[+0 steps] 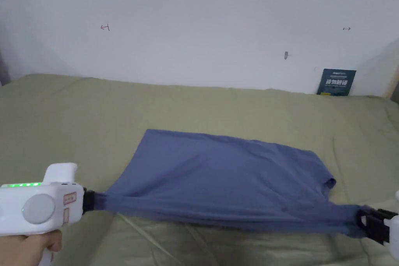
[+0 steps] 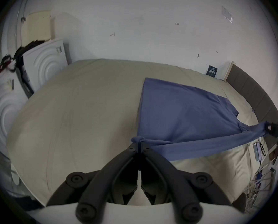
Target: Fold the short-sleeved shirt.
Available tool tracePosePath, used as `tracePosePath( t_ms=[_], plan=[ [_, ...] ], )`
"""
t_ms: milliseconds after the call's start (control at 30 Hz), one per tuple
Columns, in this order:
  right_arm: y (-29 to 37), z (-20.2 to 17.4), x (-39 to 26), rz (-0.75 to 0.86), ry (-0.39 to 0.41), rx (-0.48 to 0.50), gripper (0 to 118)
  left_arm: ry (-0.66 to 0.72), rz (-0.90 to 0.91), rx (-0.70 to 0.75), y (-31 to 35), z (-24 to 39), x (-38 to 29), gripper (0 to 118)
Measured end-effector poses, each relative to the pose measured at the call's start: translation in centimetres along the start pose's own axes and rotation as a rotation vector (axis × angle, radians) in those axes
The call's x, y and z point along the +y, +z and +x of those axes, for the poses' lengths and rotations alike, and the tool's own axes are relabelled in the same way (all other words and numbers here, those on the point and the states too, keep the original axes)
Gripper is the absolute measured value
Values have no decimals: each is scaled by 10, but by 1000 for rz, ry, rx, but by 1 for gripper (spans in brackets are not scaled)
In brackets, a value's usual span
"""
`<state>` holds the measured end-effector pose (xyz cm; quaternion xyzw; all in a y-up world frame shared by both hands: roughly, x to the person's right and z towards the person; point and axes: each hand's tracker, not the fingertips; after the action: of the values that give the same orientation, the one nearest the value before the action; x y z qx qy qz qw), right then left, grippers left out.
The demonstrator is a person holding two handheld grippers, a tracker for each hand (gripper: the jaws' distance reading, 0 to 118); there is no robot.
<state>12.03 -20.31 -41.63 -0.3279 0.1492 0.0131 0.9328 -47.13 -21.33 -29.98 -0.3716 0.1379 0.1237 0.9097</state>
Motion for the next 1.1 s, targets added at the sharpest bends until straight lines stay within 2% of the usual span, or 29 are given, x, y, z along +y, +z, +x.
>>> tracePosePath(
  t_ms=[300, 433, 833, 867, 900, 933, 967, 1033, 1100],
  plan=[
    [41, 1, -92, -67, -34, 26, 6, 30, -82, 15, 51, -33, -93, 0],
    [53, 5, -125, -123, -44, 26, 6, 41, -124, 11, 53, -50, -121, 0],
    [44, 12, -147, -185, -76, 10, 7, 88, -160, 0, 45, -56, -145, 0],
    [45, 12, -149, -191, -86, 11, 16, 89, -161, -7, 47, -56, -145, 4],
    [46, 12, -150, -205, -99, -24, 43, 90, -157, -29, 48, -57, -145, 26],
    [47, 13, -151, -229, -110, -54, 89, 91, -159, -18, 49, -57, -143, 71],
    [46, 17, -152, -271, -131, -56, 118, 86, -176, 18, 48, -58, -143, 118],
    [60, 18, -157, -207, -183, -38, 114, 100, -147, 69, 73, -60, -141, 115],
    [69, 17, -159, -232, -206, -52, 114, 74, -157, 32, 86, -62, -128, 115]
  ],
)
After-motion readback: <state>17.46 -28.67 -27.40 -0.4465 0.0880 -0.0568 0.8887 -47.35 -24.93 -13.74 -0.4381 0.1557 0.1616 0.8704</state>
